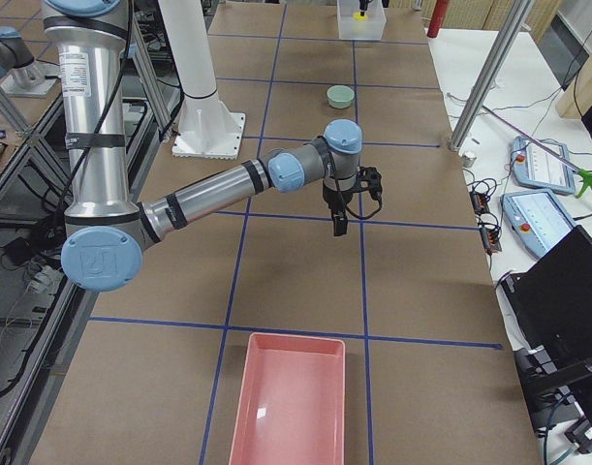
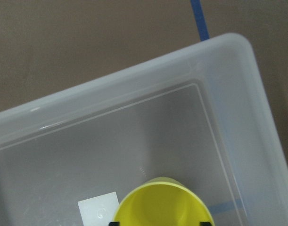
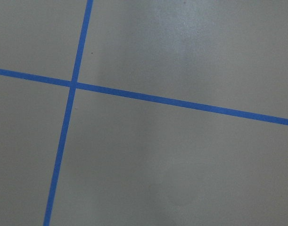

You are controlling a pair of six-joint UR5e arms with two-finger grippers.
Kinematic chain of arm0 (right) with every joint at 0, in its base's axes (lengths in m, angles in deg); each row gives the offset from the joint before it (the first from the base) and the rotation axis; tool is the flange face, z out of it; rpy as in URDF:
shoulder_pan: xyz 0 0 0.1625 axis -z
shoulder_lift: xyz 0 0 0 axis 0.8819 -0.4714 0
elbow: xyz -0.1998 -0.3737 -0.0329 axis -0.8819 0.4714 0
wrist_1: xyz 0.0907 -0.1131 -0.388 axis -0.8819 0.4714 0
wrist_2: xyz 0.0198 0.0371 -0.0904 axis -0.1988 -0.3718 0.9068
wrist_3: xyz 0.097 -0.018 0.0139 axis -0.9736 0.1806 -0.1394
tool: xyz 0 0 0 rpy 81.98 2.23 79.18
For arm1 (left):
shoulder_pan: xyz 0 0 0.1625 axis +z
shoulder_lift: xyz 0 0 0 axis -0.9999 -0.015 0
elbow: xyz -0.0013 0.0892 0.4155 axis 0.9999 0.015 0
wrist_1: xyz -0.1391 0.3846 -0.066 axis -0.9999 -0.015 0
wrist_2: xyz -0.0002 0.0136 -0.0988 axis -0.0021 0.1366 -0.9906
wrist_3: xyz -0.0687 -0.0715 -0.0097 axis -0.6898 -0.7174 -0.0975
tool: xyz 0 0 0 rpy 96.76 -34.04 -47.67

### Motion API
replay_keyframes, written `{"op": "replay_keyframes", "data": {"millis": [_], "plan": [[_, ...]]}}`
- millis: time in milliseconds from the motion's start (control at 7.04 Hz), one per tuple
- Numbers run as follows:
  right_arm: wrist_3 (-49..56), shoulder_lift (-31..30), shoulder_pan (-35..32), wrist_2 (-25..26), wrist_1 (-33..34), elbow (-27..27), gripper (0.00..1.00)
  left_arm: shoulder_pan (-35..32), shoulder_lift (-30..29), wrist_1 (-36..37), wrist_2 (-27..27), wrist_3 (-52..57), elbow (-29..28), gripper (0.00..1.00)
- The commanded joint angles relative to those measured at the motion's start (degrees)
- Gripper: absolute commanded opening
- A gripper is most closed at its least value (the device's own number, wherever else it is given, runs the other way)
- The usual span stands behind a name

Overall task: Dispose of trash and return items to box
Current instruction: 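Reach the left gripper to the pale green bowl rim and grasp it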

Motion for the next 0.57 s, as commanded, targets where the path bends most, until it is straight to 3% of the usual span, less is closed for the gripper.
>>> {"op": "replay_keyframes", "data": {"millis": [0, 284, 426], "plan": [[-0.1, 0.0, 0.0, 0.0, 0.0, -0.7, 1.0, -3.5, -0.3, 6.9, -3.6, 0.1, 7.1, 0.99], [-0.1, 0.0, 0.0, 0.0, 0.0, -0.6, 1.0, -3.3, 0.1, 29.9, -3.0, -0.4, 27.8, 0.99], [-0.1, 0.0, 0.0, 0.1, 0.0, -0.6, 1.0, -2.5, 0.7, 37.2, -3.4, -2.0, 35.6, 0.99]]}}
